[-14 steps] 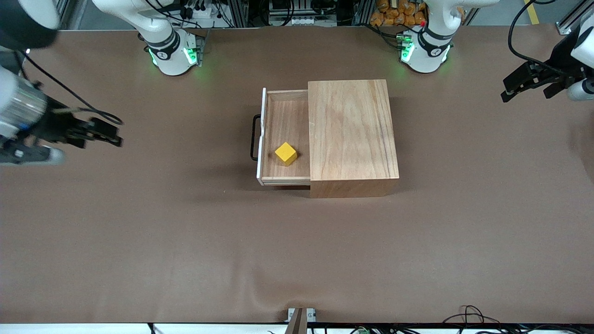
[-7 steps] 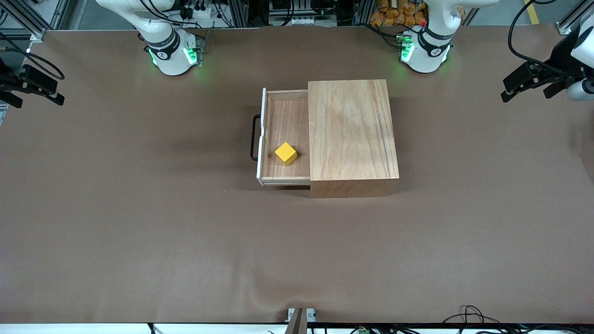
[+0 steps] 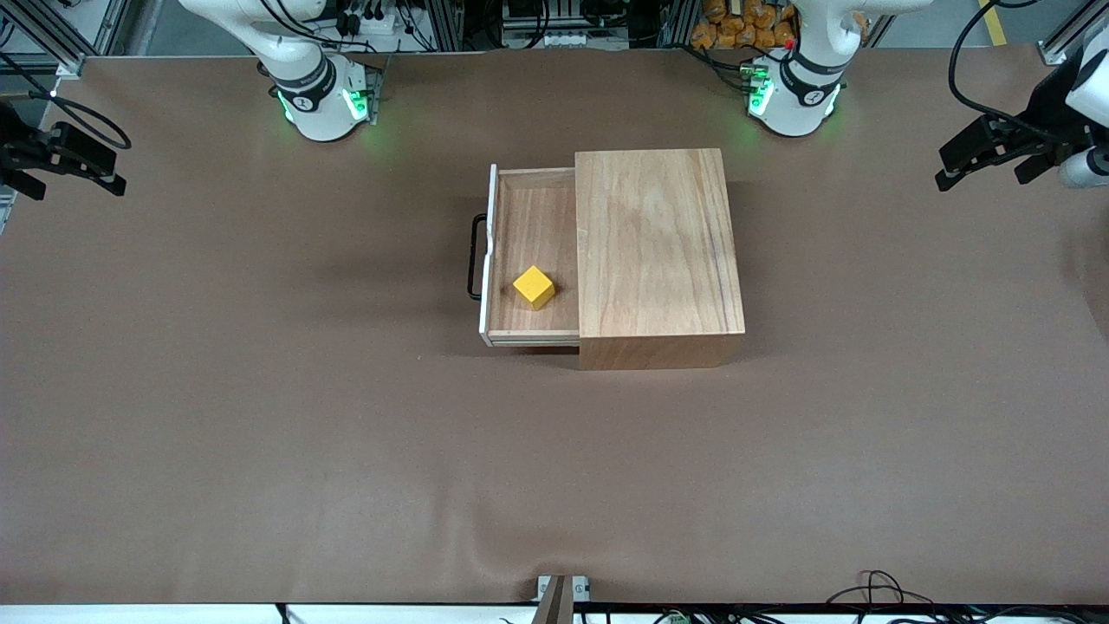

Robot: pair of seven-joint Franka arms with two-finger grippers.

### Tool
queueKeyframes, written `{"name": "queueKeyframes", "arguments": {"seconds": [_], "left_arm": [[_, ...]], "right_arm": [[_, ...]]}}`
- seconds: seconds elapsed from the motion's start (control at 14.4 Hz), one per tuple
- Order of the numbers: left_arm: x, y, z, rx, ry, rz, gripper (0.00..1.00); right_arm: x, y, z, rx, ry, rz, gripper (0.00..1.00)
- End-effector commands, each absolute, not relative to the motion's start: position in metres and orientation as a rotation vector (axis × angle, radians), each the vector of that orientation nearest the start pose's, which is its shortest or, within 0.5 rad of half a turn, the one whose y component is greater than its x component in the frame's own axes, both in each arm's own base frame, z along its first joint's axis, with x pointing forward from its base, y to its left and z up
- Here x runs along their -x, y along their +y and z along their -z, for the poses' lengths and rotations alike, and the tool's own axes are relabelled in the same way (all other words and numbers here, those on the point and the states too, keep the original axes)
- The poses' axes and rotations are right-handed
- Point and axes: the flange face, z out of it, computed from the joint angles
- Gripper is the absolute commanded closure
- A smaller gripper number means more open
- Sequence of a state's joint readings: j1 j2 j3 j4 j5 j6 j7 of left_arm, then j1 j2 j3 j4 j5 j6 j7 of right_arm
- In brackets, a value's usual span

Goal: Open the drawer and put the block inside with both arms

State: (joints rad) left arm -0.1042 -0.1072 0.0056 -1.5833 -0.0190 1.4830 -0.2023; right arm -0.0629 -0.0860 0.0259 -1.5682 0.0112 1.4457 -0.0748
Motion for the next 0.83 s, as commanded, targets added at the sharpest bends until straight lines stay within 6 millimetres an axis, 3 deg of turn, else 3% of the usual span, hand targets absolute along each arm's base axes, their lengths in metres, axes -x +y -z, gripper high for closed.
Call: {"name": "queueKeyframes", "arguments": {"seconds": [0.0, 0.49, 0.76], "left_arm": [[-0.510, -0.053, -0.670, 3.169, -0.183, 0.019, 0.00], [-0.509, -0.051, -0.675, 3.171, -0.173, 0.034, 0.00], [-0.509, -0.049, -0.681, 3.173, -0.161, 0.051, 0.00]], "right_arm": [[-0.508, -0.015, -0.666, 3.147, -0.045, -0.037, 0.00], [-0.503, -0.007, -0.675, 3.148, -0.069, -0.003, 0.00], [-0.500, -0.018, -0.678, 3.144, -0.038, 0.007, 0.00]]}}
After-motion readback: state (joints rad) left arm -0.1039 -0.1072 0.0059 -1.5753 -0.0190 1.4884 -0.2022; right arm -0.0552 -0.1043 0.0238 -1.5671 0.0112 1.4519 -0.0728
